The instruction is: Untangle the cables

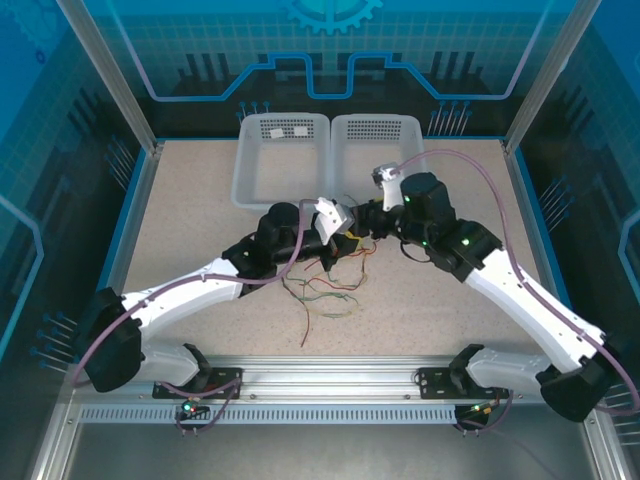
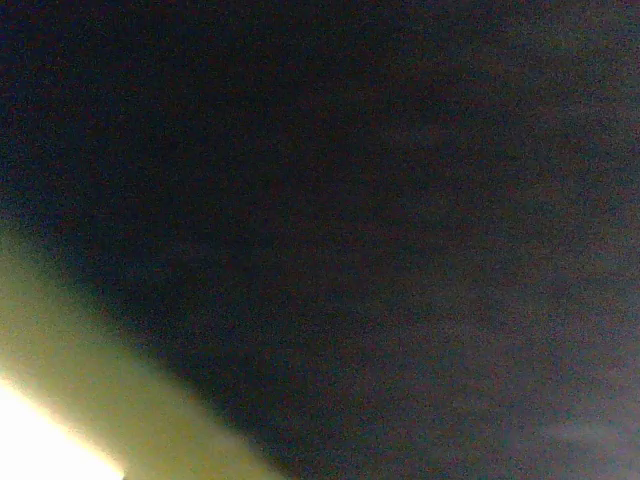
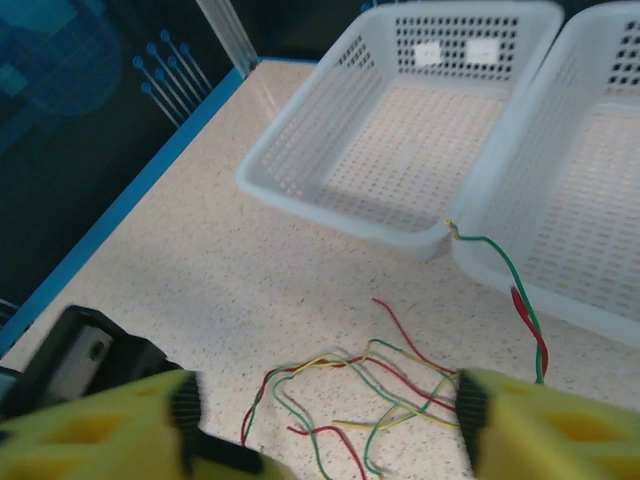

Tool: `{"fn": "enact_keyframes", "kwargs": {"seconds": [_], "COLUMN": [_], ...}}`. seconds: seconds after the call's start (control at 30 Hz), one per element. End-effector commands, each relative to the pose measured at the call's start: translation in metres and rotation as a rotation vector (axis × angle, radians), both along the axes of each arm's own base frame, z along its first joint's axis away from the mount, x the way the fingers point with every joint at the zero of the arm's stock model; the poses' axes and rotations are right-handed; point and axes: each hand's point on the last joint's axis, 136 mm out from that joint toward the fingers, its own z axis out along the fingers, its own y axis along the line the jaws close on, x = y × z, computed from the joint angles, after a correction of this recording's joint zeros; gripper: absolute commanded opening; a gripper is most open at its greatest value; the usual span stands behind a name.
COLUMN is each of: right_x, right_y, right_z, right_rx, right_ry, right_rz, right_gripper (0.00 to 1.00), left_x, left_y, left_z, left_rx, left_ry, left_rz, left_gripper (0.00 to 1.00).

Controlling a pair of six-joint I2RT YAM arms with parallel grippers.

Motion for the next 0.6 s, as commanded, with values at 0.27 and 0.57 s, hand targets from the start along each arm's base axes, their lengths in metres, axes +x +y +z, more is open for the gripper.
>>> {"fn": "enact_keyframes", "kwargs": {"seconds": [0.27,0.57], "right_x": [-0.033,-0.022], "right_y": [-0.006,0.011], "right_z": [0.022,0.0], "right_rx": [0.285,0.31], "right_ry": [-0.105,-0.074], "right_rz": [0.233,0.277], "right_gripper": [0.93,0.67], "left_x": [-0.003,-0.006], "left_y": [-0.002,-0.006], "left_z": [0.019,0.024], "left_rx": [-0.072,-0.085], "left_ry": [-0.025,-0.033], "left_rz": [-0.014,-0.044], "left_gripper": [0.0,0.0]}}
